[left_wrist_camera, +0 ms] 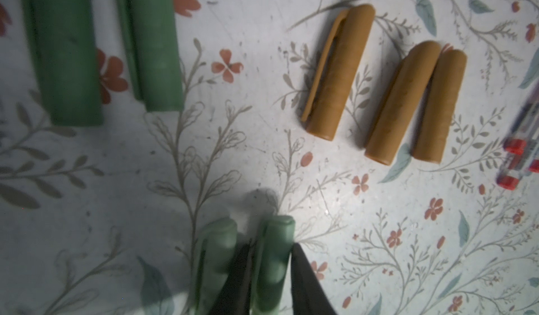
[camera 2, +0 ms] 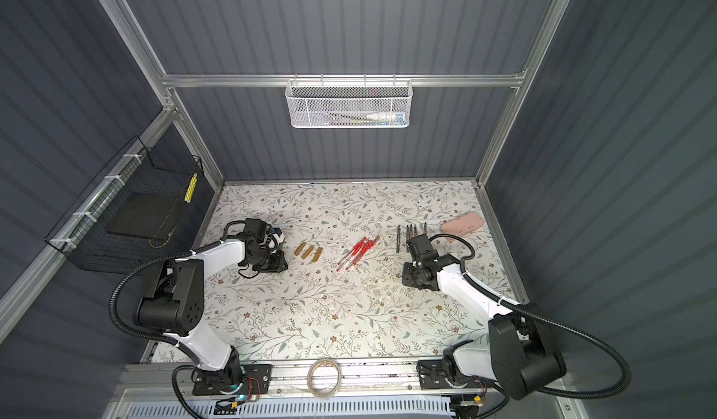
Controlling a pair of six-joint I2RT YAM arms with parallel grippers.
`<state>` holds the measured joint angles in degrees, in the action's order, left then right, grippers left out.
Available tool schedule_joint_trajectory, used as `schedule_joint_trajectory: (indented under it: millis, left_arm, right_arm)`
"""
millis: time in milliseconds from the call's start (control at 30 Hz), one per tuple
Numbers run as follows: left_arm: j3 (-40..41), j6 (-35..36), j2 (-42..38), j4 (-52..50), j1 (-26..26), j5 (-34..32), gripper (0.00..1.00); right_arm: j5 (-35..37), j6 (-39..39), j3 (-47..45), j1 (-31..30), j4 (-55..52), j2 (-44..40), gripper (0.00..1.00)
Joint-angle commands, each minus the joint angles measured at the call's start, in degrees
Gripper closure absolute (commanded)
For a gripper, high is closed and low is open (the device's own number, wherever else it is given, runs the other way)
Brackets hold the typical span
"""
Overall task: Remove pen caps from pens
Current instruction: Place the pen cap at the middle-left of the table, then place the pen at the middle-right of the table.
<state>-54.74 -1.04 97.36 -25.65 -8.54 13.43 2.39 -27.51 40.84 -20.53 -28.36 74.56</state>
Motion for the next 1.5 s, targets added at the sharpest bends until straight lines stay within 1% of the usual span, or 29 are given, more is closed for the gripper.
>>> schedule_joint_trajectory:
  millis: [0, 133, 233, 333, 367, 400, 500, 567, 667, 733, 833, 900, 967, 1233, 1367, 1467]
  left_arm:
    - [-0.3, 0.3, -0.8, -1.0, 0.2, -1.8, 0.70]
    - [-0.4, 0.2, -1.5, -1.2, 0.2, -1.3, 0.69]
    - [-0.5, 0.1, -3.4, -1.6, 0.2, -1.6, 0.69]
    - [-1.0, 0.2, -6.1, -1.9, 0.2, 0.0, 0.66]
    - [-1.5, 0.9, -6.9, -2.2, 0.2, 0.5, 0.64]
    - [-2.5, 1.5, -7.4, -2.8, 0.2, 0.4, 0.58]
    - [-7.1, 4.4, -7.4, -5.6, 0.2, -1.4, 0.37]
    - [-9.1, 5.6, -7.8, -5.1, 0.2, -2.0, 0.29]
    - [-10.0, 5.7, -9.9, -1.0, 0.0, -1.4, 0.21]
    - [-11.9, 5.1, -9.4, -0.3, -0.5, -1.0, 0.17]
    - [-12.7, 1.2, -8.2, 0.9, -0.8, -0.1, 0.11]
    - [-10.9, -1.4, -8.3, 2.9, -0.8, 2.5, 0.06]
    - [-7.6, -1.9, -9.4, 6.1, -0.1, 4.9, 0.01]
    - [-4.0, -4.3, -11.0, 8.6, 3.5, 10.1, 0.00]
    - [-4.3, -6.3, -10.6, 9.0, 5.0, 11.7, 0.00]
    - [-4.2, -6.3, -10.7, 9.3, 5.4, 12.2, 0.00]
  right_arm:
    - [-0.8, 1.4, 0.7, 0.6, 0.4, 0.3, 1.00]
    - [-0.1, 2.0, 1.7, 1.2, -0.5, 1.5, 1.00]
    - [0.1, 2.1, 1.3, 1.8, 0.1, 1.3, 1.00]
    - [-0.3, 2.1, 1.4, 2.5, 0.0, 2.0, 1.00]
    - [-0.3, 2.2, 1.4, 2.7, 0.0, 2.2, 1.00]
    - [-0.3, 2.3, 1.4, 2.8, 0.1, 2.5, 1.00]
    - [-1.8, 2.0, 1.7, 3.9, 0.9, 3.8, 1.00]
    - [-2.1, 2.1, 2.4, 4.2, 0.5, 5.0, 1.00]
    - [-1.9, 2.3, 3.8, 4.6, -0.6, 6.4, 1.00]
    - [-2.2, 2.5, 4.6, 5.2, -1.0, 7.3, 1.00]
    - [-1.6, 2.9, 6.5, 5.8, -2.2, 9.1, 1.00]
    - [-1.2, 3.4, 7.9, 6.0, -2.8, 10.7, 1.00]
    - [-0.8, 3.2, 9.3, 6.2, -3.6, 12.7, 1.00]
    - [-1.1, 2.7, 12.9, 6.3, -5.9, 20.2, 0.98]
    - [-0.9, 2.6, 14.0, 6.3, -6.2, 22.1, 0.96]
    - [-0.7, 3.0, 15.2, 6.3, -6.6, 23.7, 0.92]
